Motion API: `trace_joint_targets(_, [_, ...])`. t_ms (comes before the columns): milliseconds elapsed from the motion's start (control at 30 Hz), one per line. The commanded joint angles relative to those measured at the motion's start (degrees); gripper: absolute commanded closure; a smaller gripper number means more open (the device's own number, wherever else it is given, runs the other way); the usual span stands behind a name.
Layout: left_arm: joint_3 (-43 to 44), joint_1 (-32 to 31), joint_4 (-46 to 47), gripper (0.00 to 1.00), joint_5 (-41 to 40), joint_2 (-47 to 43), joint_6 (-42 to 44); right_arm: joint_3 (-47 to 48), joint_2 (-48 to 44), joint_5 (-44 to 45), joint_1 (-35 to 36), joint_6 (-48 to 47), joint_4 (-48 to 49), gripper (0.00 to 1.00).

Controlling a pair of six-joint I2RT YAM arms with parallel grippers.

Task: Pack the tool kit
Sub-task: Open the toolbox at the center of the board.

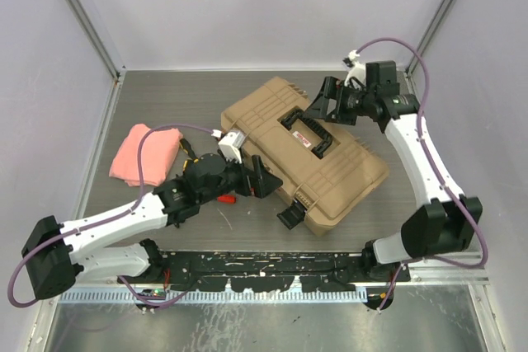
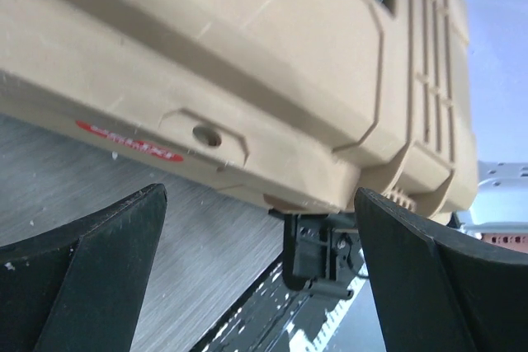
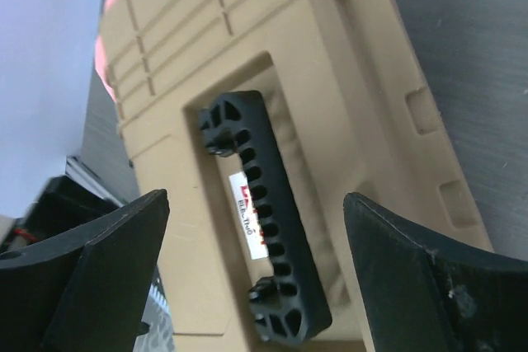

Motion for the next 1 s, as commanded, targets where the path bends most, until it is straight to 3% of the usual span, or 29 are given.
trace_joint_targets(0, [4.0,0.76,3.42,0.02,-2.12,0.46,1.28,6.18,4.51,-3.18,2.79,-5.12,-7.0,0.1])
trace_joint_targets(67, [3.85,1.37,3.82,0.02,-0.72,1.22,1.1,6.44,5.16,-3.76,3.16,-5.44,-8.69,0.15])
trace_joint_targets(400, [2.7,2.31,8.35,0.02,3.52,5.39,-1.38,1.4,2.06,-10.77,3.89,-3.71,-6.04,0.17])
trace_joint_targets(533, [3.35,2.42,9.55,0.02,5.23,7.65,-1.55,2.36,2.26,-12.44,4.32,-4.81,-7.36,0.26])
trace_joint_targets(567, [3.76,2.4,9.7,0.02,5.93,8.28,-1.64,2.98,2.68,-12.04,4.69,-5.9,-8.4,0.31])
trace_joint_targets(733, [4.04,2.42,11.68,0.02,8.32,10.37,-2.65,6.83,6.35,-3.18,10.39,-10.98,-15.13,0.33])
trace_joint_targets(967, [4.16,2.46,11.61,0.02,8.83,10.36,-2.48,9.83,7.59,6.5,15.13,-12.13,-16.29,0.46])
